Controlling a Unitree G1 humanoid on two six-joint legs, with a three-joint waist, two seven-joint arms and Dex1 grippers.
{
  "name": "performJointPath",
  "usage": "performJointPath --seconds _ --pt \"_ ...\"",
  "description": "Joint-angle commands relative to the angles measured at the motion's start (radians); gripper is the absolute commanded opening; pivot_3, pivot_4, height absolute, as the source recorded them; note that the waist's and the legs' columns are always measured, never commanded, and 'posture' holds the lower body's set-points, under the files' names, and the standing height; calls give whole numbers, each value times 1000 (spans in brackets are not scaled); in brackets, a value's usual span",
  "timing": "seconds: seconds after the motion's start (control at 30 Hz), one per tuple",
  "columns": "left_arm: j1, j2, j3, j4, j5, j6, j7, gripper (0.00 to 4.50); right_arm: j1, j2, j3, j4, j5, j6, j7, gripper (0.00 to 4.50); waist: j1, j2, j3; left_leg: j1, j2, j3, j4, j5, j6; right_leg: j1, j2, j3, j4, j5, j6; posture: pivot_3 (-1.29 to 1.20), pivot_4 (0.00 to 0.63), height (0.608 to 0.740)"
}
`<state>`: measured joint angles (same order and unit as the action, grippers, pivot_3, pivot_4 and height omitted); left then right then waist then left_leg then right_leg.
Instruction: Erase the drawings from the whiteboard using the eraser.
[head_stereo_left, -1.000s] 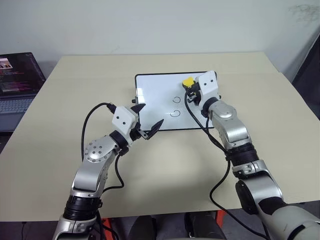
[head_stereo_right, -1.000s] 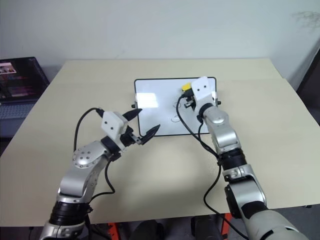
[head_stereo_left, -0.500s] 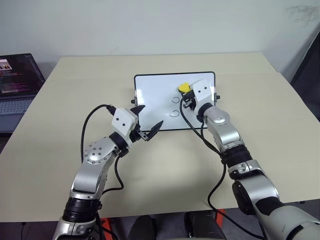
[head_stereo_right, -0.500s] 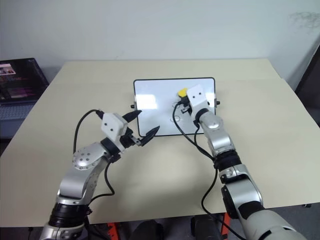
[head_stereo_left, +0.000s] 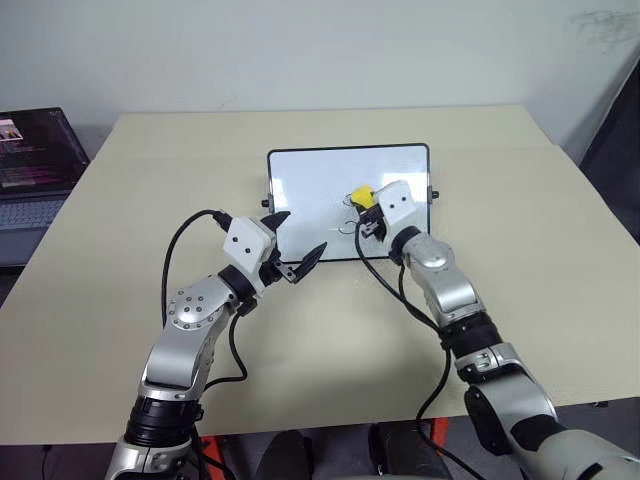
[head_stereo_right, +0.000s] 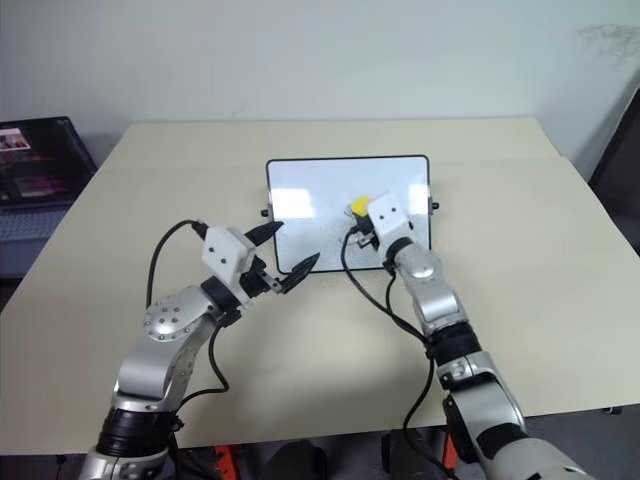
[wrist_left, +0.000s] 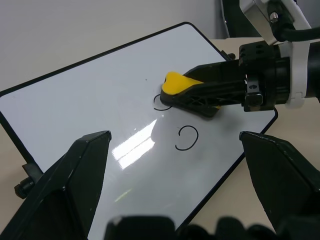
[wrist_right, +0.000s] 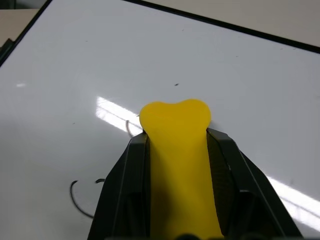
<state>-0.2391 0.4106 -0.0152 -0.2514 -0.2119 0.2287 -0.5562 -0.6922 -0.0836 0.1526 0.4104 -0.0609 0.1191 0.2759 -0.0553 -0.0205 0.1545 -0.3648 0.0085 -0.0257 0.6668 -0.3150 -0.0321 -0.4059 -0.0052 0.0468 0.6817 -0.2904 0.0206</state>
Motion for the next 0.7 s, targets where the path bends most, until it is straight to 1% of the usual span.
performJointPath --seconds 0.03,0.37,0.5,0.7 --pt "5 6 3 -56 1 -6 3 4500 4 17 19 -13 -10 21 3 1238 -1 0 0 0 0 0 0 0 0 0 0 0 0 0 0 0 150 740" --pt "4 9 11 -53 4 -3 7 4500 18 45 45 -46 -8 36 17 1238 -1 0 0 0 0 0 0 0 0 0 0 0 0 0 0 0 150 740" --pt "7 8 11 -53 4 -5 9 4500 25 19 29 -96 4 63 32 1238 2 0 0 0 0 0 0 0 0 0 0 0 -1 0 0 0 150 740" --pt "0 1 6 -39 6 -11 11 4500 13 -49 -30 -233 36 137 56 1238 8 0 0 -1 0 0 0 0 0 0 0 0 -2 0 0 0 150 740"
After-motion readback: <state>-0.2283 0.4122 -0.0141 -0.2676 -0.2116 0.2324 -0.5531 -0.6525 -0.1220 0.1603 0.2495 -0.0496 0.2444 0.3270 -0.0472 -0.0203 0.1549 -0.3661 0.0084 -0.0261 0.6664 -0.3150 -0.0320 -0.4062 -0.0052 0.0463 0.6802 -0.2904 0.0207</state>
